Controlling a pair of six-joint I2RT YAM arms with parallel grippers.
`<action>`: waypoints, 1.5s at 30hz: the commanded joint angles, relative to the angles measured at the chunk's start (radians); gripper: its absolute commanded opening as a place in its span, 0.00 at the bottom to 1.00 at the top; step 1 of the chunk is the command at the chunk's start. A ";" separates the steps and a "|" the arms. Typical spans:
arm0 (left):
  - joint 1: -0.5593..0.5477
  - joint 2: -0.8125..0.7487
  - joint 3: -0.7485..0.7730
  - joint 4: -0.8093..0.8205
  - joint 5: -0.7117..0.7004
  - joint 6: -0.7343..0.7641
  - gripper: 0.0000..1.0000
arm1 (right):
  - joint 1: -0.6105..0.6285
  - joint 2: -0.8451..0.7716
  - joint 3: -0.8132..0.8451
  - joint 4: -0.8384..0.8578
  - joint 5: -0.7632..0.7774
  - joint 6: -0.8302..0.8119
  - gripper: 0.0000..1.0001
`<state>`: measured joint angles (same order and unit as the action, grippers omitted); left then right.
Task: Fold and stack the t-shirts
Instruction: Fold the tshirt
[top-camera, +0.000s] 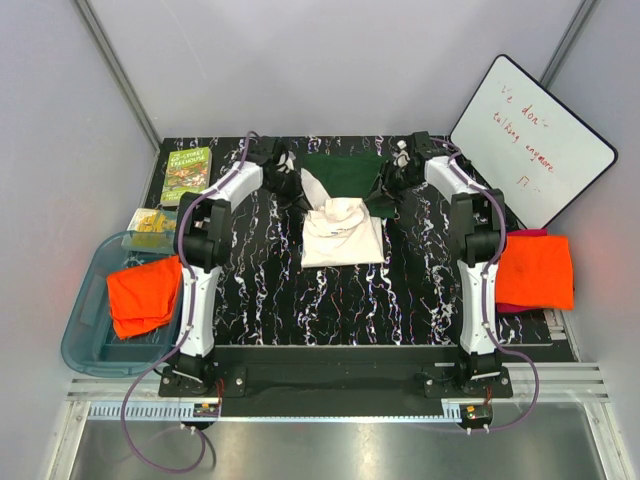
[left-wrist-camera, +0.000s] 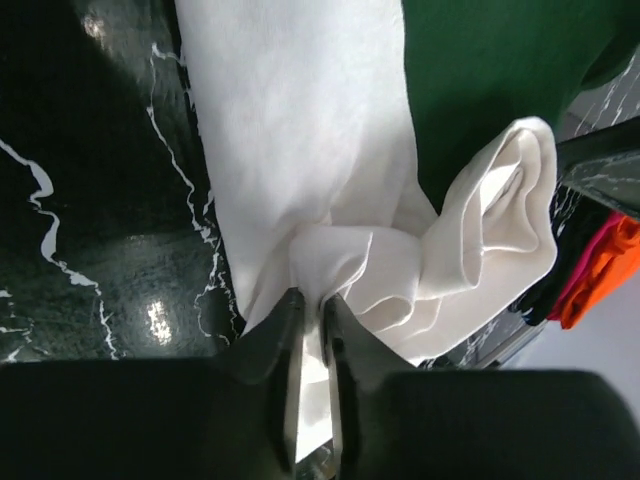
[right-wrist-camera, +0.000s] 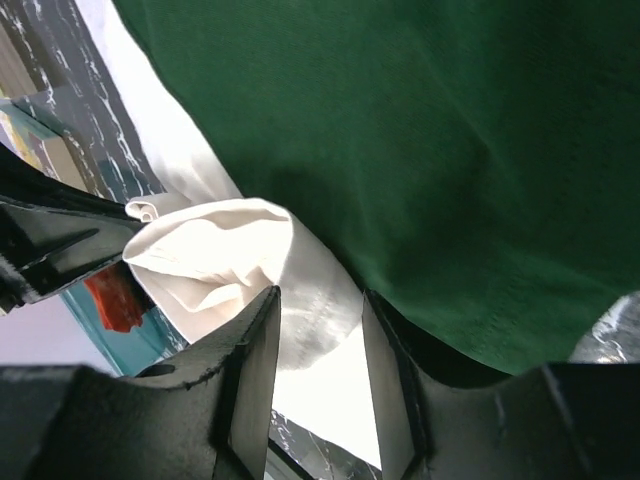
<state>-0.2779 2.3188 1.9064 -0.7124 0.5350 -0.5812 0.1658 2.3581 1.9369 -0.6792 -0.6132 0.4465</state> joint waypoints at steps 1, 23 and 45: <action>-0.006 0.005 0.062 0.024 0.006 -0.005 0.01 | 0.029 0.035 0.068 -0.006 -0.056 0.004 0.45; -0.006 -0.018 0.052 0.013 0.029 0.029 0.00 | 0.043 -0.155 -0.018 -0.051 0.073 -0.034 0.00; 0.032 -0.064 0.119 -0.059 0.004 0.069 0.99 | 0.021 -0.036 0.068 -0.030 0.227 0.040 0.31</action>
<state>-0.2634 2.3569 2.0296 -0.7578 0.5495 -0.5461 0.1894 2.2555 1.9198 -0.7208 -0.4271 0.4652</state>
